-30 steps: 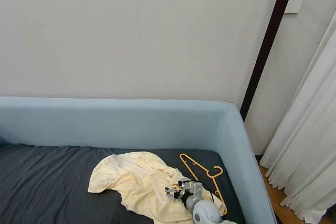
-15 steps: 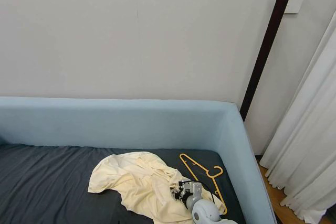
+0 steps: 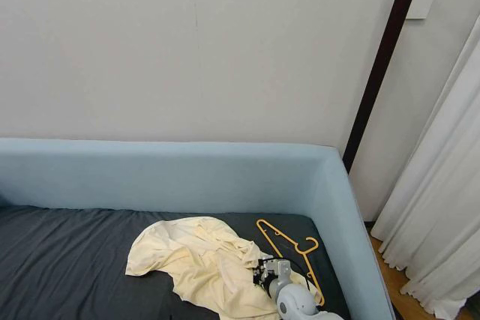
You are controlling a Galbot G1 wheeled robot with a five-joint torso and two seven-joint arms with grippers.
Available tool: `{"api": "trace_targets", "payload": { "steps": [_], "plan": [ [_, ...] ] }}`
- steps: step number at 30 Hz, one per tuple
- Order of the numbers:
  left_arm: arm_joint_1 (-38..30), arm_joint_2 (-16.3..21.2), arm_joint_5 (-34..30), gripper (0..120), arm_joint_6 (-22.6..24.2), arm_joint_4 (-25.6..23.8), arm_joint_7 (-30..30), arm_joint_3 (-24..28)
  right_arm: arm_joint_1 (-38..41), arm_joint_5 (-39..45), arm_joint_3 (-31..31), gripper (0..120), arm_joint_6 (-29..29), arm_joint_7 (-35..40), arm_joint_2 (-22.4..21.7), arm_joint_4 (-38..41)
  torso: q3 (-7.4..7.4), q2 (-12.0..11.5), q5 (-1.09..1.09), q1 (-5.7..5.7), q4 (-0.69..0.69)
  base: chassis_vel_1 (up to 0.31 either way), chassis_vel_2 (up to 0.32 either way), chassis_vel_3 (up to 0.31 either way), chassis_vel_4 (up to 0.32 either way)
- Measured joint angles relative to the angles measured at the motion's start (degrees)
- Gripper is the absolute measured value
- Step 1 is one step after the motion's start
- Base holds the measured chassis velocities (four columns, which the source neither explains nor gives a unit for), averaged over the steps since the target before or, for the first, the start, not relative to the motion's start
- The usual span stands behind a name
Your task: Pick up the clothes from the sofa and hang them on the clothes hanger.
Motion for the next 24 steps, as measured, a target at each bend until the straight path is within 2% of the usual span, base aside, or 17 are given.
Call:
{"api": "trace_targets", "payload": {
  "steps": [5, 9, 10, 12, 13, 14, 15, 19, 24],
  "plan": [
    [-0.96, 2.57, -0.6, 100, 0.99, -0.22, 0.03, 0.39, -0.69, -0.23, 1.0, 0, 0.64, -0.29, -1.25, 2.02, 0.0, 0.0, -0.01, 0.0, 0.01, 0.0, 0.0, 0.0, 0.0],
    [-4.04, 7.93, -3.08, 100, 3.64, -1.11, 0.88, 1.29, -3.35, -0.03, 2.81, 0, 0.8, -0.28, -4.85, 8.21, 0.0, 0.0, 0.0, 0.0, 0.0, 0.0, 0.0, 0.0, 0.0],
    [-4.04, 7.93, -3.08, 100, 3.64, -1.11, 0.88, 1.29, -3.35, -0.03, 2.81, 0, 0.8, -0.28, -4.85, 8.21, 0.0, 0.0, 0.0, 0.0, 0.0, 0.0, 0.0, 0.0, 0.0],
    [-7.85, 11.79, -5.55, 100, 6.19, -1.26, 1.37, 2.37, -6.42, 0.85, 4.54, 0, 0.55, 0.32, -7.79, 14.43, 0.0, 0.0, 0.0, 0.0, -0.01, 0.0, 0.0, 0.0, 0.0],
    [-8.0, 11.93, -5.62, 100, 6.26, -1.25, 1.37, 2.41, -6.69, 0.9, 4.7, 0, 0.53, 0.35, -8.01, 14.92, 0.0, 0.0, -0.01, 0.0, -0.01, 0.0, 0.0, 0.0, 0.0],
    [-10.82, 14.21, -7.08, 100, 7.47, -1.16, 1.6, 3.07, -8.93, 1.09, 6.22, 0, 0.5, 0.36, -10.04, 19.24, 0.0, 0.0, 0.0, 0.0, -0.01, 0.0, 0.0, 0.0, 0.0],
    [-10.82, 14.21, -7.08, 100, 7.47, -1.16, 1.6, 3.07, -8.93, 1.09, 6.22, 0, 0.5, 0.36, -10.04, 19.24, 0.0, 0.0, 0.0, 0.0, -0.01, 0.0, 0.0, 0.0, 0.0],
    [-15.49, 18.83, -10.34, 100, 9.9, -0.78, 1.9, 4.53, -12.2, 1.1, 10.04, 0, 1.4, 0.01, -14.12, 26.77, 0.0, 0.0, 0.0, 0.0, -0.05, 0.0, 0.0, 0.0, 0.0],
    [-15.03, 19.32, -10.61, 100, 10.11, -1.45, 2.21, 4.19, -11.67, 1.83, 11.71, 0, 1.97, -0.2, -16.75, 31.76, 0.0, 0.0, 0.0, 0.0, 0.04, 0.0, 0.0, 0.0, 0.0]
  ]
}}
